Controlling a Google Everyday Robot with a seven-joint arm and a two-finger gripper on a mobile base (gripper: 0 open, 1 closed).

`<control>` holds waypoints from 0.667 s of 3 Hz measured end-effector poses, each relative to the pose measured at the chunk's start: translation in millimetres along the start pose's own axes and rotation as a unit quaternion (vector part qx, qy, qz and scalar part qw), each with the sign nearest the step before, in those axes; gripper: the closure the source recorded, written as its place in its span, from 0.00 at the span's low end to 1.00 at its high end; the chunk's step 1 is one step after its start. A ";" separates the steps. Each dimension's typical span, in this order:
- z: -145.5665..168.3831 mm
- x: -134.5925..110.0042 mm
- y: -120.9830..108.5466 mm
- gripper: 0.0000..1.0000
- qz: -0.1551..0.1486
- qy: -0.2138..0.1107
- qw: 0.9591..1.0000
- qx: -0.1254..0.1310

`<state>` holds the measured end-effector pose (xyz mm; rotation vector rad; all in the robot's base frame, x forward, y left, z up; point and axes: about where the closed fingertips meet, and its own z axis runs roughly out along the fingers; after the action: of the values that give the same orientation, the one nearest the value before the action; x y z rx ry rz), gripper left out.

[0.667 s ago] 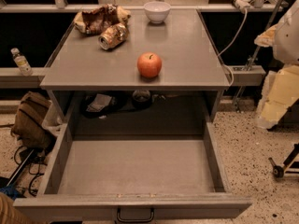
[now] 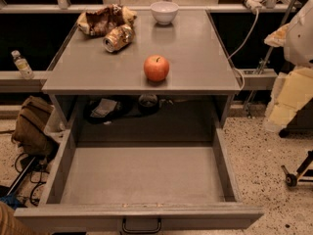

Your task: Place apple into top drawer

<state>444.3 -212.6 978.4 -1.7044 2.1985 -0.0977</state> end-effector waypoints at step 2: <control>40.0 -76.4 -32.9 0.00 -0.063 -0.047 0.997 0.005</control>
Offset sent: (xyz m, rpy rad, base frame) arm 0.1133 0.1380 -0.0248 0.0203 -0.0604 0.3085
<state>503.6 -142.7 967.9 -1.8034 2.0190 -0.0577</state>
